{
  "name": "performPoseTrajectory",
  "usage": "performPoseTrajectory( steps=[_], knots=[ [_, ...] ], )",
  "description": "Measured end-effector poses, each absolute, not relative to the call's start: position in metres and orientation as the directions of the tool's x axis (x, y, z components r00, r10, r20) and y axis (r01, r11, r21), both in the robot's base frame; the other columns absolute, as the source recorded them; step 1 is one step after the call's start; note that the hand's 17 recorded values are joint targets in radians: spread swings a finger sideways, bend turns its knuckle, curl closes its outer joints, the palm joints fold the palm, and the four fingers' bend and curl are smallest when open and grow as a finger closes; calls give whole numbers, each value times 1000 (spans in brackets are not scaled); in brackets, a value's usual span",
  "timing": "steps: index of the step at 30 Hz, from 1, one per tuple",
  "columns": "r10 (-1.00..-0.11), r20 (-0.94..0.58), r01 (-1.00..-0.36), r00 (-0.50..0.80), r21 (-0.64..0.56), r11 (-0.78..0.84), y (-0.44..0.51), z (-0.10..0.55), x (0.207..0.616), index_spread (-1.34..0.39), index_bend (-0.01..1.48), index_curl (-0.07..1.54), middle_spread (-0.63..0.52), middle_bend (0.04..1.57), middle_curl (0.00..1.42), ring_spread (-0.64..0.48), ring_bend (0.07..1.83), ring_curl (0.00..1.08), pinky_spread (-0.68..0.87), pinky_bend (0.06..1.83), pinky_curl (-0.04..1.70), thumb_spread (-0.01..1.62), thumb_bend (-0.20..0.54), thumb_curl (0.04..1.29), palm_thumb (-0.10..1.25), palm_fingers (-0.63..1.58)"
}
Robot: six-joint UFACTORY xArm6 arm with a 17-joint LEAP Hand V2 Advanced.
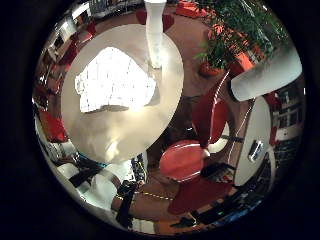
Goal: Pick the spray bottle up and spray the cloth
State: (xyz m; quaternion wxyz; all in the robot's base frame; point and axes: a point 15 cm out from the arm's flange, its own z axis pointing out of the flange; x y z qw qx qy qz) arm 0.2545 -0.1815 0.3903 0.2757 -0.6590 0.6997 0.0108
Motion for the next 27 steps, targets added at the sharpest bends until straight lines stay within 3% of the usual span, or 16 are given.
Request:
performPoseTrajectory(
  steps=[10,14,19,27],
  knots=[
    [-796,-600,-822,-83,-410,395,-238,371,261,-273,155,281,54,241,364,202,379,265,430,317,291,1062,-21,382,719,285],
    [-753,-651,-778,-94,-424,464,-262,358,258,-244,134,263,88,247,369,209,371,266,420,367,306,1062,-22,387,719,188],
    [-711,-698,-699,-78,-470,538,-289,344,262,-216,143,253,117,262,373,216,393,273,405,385,311,1062,-22,391,718,150],
    [-611,-780,-576,-137,-439,689,-301,286,274,-185,145,252,140,281,376,215,429,284,403,399,315,1063,-22,393,718,132]
  ],
)
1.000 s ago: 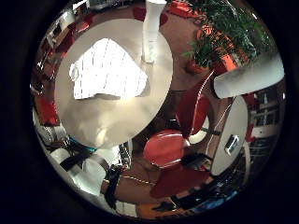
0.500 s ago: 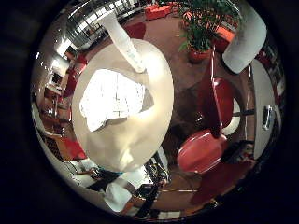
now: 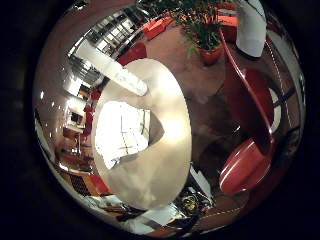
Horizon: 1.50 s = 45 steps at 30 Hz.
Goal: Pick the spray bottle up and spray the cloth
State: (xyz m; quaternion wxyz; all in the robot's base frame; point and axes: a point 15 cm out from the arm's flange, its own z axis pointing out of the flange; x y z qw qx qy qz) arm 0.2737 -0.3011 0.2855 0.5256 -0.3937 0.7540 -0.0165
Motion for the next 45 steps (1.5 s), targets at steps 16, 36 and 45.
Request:
performPoseTrajectory(
  steps=[16,36,45],
  knots=[
    [-450,-892,-471,-46,-378,797,-300,265,338,-149,149,262,151,290,379,206,470,290,402,413,314,1079,-25,371,670,123],
    [-411,-912,-498,-17,-349,794,-265,249,408,-151,152,275,164,270,375,201,477,286,414,420,313,1042,-24,323,613,117],
    [-417,-909,-504,-9,-356,787,-251,254,435,-140,150,272,163,284,378,202,481,284,422,411,308,1039,-24,322,617,137]
  ],
)
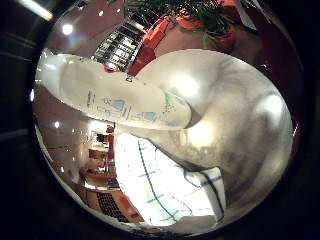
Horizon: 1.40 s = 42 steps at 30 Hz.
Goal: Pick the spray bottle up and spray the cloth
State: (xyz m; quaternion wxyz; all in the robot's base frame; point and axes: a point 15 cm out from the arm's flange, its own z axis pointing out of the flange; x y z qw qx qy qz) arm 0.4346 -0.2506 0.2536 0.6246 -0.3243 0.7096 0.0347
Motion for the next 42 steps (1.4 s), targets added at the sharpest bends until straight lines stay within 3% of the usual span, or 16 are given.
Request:
performPoseTrajectory(
  steps=[6,10,14,18,22,30,37,42],
  knots=[
    [-416,-909,-510,-7,-354,784,-242,258,452,-127,167,284,116,319,388,179,529,290,407,360,287,1037,-17,335,668,245],
    [-401,-916,-507,-8,-342,791,-234,254,463,-150,177,301,17,403,420,40,641,316,333,342,273,1039,-10,368,752,454],
    [-373,-928,-505,-2,-321,801,-226,250,473,-250,192,333,-114,533,492,-153,860,387,12,504,291,1017,-5,418,884,871],
    [-357,-934,-509,-5,-305,805,-221,244,478,-338,320,446,-176,683,589,-208,991,471,-257,781,411,956,-12,459,982,1257],
    [-340,-940,-512,-10,-287,809,-217,242,481,-336,563,592,-141,899,656,-194,1087,510,-322,960,506,927,-16,491,1017,1313],
    [-327,-945,-525,-2,-277,805,-213,245,487,-239,992,758,-90,1173,699,-153,1344,581,-241,1179,682,949,-9,575,1070,1269],
    [-353,-935,-539,33,-315,781,-210,265,488,-204,1110,769,-79,1309,695,-162,1445,614,-184,1238,860,940,-11,658,1064,1187],
    [-386,-920,-602,72,-349,718,-197,288,482,-201,1141,756,-74,1338,671,-160,1466,616,-173,1201,980,914,-13,711,1069,1175]
  ],
)
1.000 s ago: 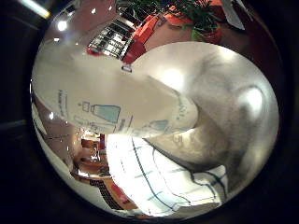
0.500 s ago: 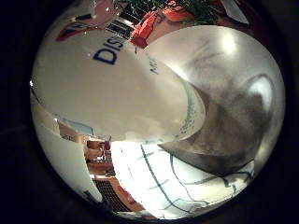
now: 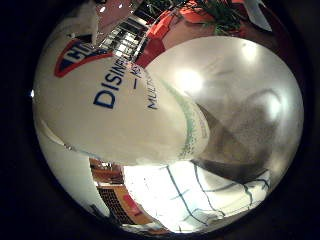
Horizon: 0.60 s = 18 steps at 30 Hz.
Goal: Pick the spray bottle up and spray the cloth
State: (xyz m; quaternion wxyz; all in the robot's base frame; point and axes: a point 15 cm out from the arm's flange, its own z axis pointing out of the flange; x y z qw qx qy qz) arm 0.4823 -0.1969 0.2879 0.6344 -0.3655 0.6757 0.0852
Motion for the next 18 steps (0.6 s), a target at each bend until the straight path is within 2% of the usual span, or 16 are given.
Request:
performPoseTrajectory(
  steps=[4,13,18],
  knots=[
    [-440,-895,-630,76,-385,674,-198,307,473,-200,1151,746,-73,1354,656,-160,1469,613,-162,1171,1056,898,-14,742,1064,1174],
    [-571,-816,-757,92,-430,493,-187,361,452,-198,1165,732,-72,1370,629,-160,1482,608,-155,1095,1205,880,-16,789,1055,1176],
    [-703,-707,-842,76,-423,335,-181,382,440,-199,1162,727,-72,1378,622,-160,1481,606,-157,1069,1260,867,-15,803,1054,1178]
  ],
)
